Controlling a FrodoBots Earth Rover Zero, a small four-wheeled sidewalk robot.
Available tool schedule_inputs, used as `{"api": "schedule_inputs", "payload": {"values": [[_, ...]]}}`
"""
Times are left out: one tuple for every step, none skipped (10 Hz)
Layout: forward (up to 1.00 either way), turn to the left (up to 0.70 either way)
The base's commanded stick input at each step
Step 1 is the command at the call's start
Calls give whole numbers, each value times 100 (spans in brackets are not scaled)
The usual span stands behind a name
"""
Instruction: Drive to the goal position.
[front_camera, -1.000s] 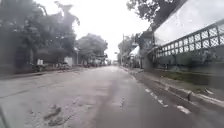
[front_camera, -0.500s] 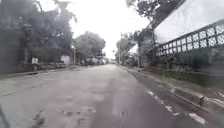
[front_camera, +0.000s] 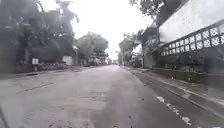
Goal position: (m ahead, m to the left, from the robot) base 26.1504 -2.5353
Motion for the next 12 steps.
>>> {"api": "schedule_inputs", "payload": {"values": [[70, -35], [70, -35], [70, -35], [70, -26], [70, 0], [70, 0], [70, 0], [70, 0], [70, 0], [70, 0], [70, 0], [70, 0]]}}
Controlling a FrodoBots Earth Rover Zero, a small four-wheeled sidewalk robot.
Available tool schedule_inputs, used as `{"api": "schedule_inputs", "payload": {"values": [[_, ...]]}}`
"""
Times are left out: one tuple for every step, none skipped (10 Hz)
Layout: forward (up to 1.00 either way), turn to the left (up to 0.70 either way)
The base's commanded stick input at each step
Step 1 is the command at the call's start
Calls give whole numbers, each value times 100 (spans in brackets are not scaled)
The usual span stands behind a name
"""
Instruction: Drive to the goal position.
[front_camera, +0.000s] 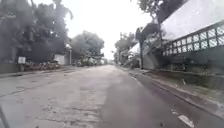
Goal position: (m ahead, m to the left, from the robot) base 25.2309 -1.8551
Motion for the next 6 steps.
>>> {"api": "schedule_inputs", "payload": {"values": [[70, 0], [70, 0], [70, -9], [70, -22], [70, -35], [70, -23]]}}
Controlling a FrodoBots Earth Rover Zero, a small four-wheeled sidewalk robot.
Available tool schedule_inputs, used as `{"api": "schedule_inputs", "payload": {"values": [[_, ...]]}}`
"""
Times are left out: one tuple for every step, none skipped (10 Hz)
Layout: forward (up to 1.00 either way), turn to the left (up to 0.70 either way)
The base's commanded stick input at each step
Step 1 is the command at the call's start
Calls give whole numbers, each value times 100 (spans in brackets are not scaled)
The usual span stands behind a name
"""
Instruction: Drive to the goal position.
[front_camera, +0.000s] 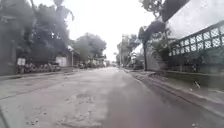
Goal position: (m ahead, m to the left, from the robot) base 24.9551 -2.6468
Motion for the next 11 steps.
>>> {"api": "schedule_inputs", "payload": {"values": [[70, -5], [70, 0], [70, 0], [70, 0], [70, 0], [70, 0], [70, 0], [70, 0], [70, 0], [70, 0], [70, 0]]}}
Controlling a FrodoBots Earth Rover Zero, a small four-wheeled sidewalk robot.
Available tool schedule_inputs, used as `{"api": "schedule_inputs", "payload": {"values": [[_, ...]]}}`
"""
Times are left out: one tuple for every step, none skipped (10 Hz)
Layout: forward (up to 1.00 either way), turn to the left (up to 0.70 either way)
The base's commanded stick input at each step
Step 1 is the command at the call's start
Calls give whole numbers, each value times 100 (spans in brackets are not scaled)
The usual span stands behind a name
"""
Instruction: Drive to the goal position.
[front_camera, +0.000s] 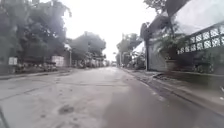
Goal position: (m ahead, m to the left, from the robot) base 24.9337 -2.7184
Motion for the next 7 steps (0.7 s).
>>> {"api": "schedule_inputs", "payload": {"values": [[70, 0], [70, 0], [70, -17], [70, -35], [70, -35], [70, -35], [70, -35]]}}
